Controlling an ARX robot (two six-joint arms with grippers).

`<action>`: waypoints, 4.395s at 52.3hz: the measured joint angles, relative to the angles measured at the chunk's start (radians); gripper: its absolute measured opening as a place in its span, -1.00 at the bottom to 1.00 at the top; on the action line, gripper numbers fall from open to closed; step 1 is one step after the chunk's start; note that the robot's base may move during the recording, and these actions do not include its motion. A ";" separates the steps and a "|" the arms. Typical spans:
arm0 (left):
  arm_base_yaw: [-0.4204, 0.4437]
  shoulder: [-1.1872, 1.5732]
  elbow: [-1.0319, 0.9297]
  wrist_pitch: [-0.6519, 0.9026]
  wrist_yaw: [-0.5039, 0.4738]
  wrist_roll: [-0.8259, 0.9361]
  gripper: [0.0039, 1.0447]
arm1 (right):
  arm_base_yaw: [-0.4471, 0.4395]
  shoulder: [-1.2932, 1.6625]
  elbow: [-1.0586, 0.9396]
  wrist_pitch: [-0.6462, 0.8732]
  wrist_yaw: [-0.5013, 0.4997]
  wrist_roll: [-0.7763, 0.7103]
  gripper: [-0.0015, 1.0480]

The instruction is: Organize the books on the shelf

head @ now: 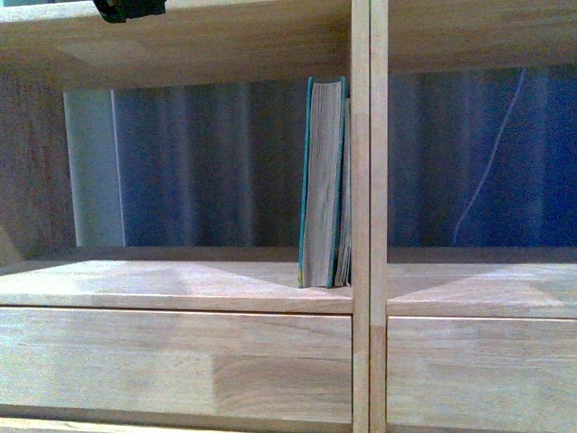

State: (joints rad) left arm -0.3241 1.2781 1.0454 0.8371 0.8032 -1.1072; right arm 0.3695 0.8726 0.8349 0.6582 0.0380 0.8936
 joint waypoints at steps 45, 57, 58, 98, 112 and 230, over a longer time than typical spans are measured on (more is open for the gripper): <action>0.011 0.016 0.064 -0.041 -0.040 0.078 0.86 | 0.297 -0.063 -0.078 -0.012 0.116 -0.075 -0.86; 0.017 0.016 0.074 -0.081 -0.061 0.126 0.46 | 0.303 -0.063 -0.089 -0.010 0.124 -0.075 -0.86; 0.017 0.016 0.074 -0.082 -0.060 0.129 0.42 | 0.303 -0.063 -0.089 -0.010 0.124 -0.075 -0.86; 0.017 0.004 0.074 -0.028 -0.108 0.048 -0.87 | 0.302 -0.058 -0.094 -0.016 0.139 -0.074 -0.86; 0.033 0.004 0.074 -0.032 -0.108 0.091 -0.88 | 0.238 -0.054 -0.088 -0.129 0.150 -0.056 0.03; 0.187 0.630 0.398 -0.030 -0.479 1.294 -0.88 | -0.128 -0.174 -0.415 -0.210 0.187 -0.187 0.86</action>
State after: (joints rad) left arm -0.1368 1.9080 1.4433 0.8070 0.3244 0.1867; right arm 0.2413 0.6987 0.4194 0.4480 0.2249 0.7071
